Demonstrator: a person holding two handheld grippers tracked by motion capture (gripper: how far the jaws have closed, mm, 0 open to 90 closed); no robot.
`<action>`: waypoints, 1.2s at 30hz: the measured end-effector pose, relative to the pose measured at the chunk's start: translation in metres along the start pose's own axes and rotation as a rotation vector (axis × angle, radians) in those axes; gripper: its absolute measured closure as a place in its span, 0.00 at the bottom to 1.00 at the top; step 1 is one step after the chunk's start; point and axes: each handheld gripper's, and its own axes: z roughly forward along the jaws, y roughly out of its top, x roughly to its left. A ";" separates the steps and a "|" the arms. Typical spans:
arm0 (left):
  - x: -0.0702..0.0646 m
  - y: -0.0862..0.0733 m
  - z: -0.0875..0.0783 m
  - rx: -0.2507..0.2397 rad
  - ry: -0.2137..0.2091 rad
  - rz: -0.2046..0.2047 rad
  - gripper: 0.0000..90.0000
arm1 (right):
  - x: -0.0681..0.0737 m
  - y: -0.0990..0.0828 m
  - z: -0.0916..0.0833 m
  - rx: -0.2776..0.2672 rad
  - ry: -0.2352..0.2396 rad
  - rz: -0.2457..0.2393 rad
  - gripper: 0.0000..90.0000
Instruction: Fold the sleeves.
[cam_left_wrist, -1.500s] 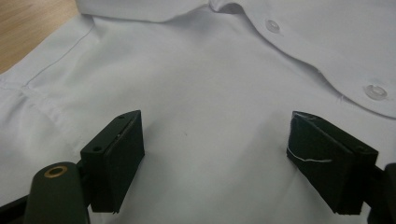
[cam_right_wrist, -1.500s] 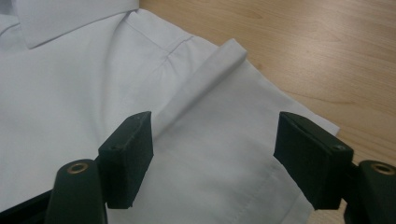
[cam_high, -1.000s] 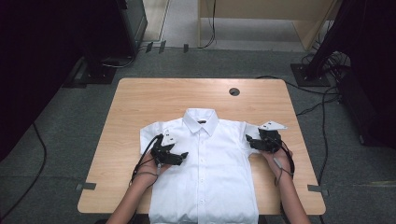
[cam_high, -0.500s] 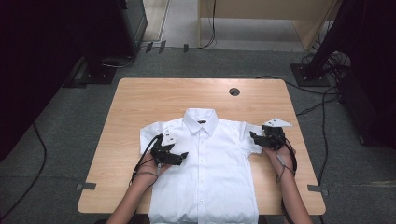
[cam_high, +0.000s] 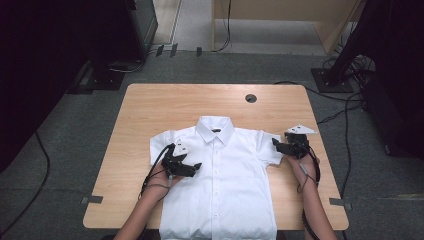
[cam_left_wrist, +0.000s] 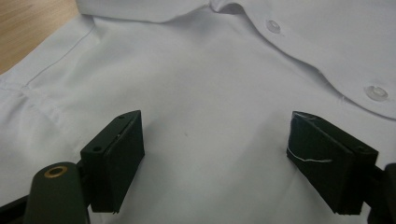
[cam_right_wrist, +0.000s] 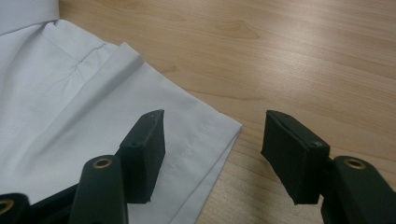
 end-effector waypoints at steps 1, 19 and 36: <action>0.000 0.000 0.000 0.000 0.000 0.000 0.21 | 0.000 0.000 0.000 -0.001 0.000 0.003 0.45; 0.000 0.000 0.000 -0.001 -0.001 0.000 0.21 | 0.004 0.000 0.001 0.019 0.029 -0.006 0.88; 0.000 0.000 0.000 0.000 0.000 -0.001 0.21 | 0.004 0.000 -0.003 0.017 0.069 0.012 0.97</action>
